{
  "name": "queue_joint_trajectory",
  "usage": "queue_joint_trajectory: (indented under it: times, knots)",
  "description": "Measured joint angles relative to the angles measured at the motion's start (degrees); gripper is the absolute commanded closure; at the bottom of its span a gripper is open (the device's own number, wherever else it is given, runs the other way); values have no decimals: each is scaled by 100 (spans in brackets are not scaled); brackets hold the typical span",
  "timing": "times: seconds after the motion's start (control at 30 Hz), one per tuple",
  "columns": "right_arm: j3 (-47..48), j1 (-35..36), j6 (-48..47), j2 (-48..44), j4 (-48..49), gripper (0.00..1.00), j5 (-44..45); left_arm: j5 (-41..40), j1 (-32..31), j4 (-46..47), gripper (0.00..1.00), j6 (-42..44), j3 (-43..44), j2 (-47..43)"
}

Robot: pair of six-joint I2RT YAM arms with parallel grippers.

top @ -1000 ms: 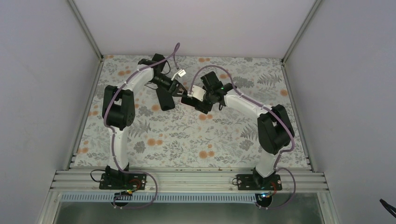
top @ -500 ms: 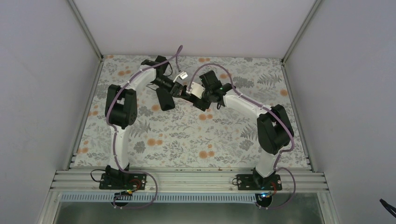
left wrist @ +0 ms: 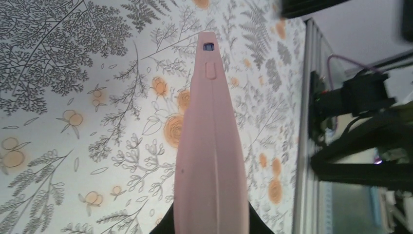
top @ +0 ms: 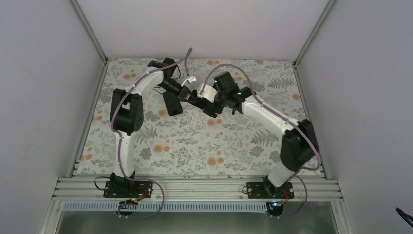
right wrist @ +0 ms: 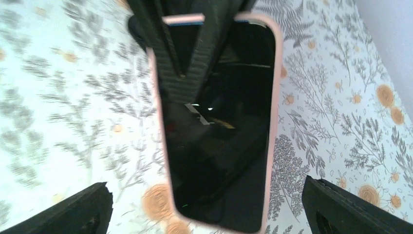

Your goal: Take the phone out of the phone case

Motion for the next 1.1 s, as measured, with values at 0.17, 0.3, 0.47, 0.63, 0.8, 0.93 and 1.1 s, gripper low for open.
queue_joint_trajectory:
  times: [0.17,0.3,0.47,0.63,0.8,0.93,1.1]
  knots:
    - [-304,-522,-284,-1178,-457,1,-1069,-564,-76,33,98,756,-293,-396]
    - [-448,-1602,-404,-1742,-540,8,-1921,-1106,-210,446,98,1178,-1196,-1467]
    - [-892,-1753,-435,-1543,-540,14,-2317,-1246,-378,1056,98,1370,-1928,-2653]
    - [-1113,-1722,-389,-1349,-566,16,-2546,-1270,-396,1412,98,1394,-1993,-2761]
    - [-1113,-1725,-234,-1360,-350,17,-2535,-1360,-450,1445,98,1401,-2065,-2673]
    - [-1110,-1725,-127,-1360,-210,19,-2463,-1373,-518,1453,98,1403,-2083,-2671]
    - [-1062,-1725,24,-1226,-74,19,-2293,-1373,-592,1458,98,1403,-2083,-2671]
